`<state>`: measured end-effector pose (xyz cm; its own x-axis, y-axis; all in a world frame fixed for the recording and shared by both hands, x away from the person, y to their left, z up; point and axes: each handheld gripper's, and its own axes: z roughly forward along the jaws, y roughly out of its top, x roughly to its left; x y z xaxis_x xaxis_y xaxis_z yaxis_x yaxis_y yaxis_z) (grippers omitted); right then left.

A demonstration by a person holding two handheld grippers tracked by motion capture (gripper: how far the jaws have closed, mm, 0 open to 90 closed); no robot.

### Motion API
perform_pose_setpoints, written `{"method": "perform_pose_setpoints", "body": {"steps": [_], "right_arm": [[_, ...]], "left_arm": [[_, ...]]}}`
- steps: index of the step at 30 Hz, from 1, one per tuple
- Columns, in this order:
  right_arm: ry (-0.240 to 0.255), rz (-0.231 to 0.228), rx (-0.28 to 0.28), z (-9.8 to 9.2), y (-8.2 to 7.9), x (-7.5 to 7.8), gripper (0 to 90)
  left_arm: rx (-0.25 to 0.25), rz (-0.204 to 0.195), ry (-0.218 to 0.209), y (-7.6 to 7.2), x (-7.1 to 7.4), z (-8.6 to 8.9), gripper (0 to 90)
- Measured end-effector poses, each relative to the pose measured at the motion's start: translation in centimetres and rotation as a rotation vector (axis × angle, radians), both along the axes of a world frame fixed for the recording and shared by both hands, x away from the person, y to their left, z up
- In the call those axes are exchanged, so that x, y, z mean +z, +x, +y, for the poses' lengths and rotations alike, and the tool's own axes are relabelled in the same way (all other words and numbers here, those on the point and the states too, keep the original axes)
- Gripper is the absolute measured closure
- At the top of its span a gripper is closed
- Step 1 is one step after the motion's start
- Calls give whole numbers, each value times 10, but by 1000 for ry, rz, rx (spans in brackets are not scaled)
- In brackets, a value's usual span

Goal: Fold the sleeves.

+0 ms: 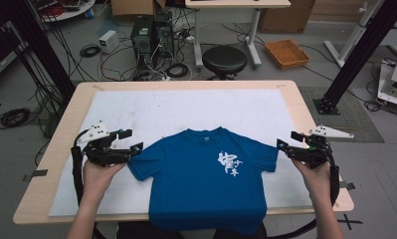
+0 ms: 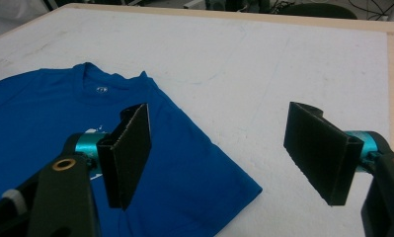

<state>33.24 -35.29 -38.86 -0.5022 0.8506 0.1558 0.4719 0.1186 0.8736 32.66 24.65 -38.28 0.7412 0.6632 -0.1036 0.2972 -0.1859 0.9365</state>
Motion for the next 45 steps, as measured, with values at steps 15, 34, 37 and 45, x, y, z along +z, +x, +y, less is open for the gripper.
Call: {"method": "perform_pose_setpoints", "body": {"steps": [15,34,37,45], "right_arm": [[2,3,-3,3,6,-2,260],[1,4,-13,4,9,-4,261],[1,3,-17,4,9,-4,261],[-2,12,-19,4,10,-7,261]], "left_arm": [[27,44,31,0,-6,6,276],[68,95,29,2,-18,24,285],[62,107,27,2,-22,27,319],[100,228,55,9,-40,36,465]]}}
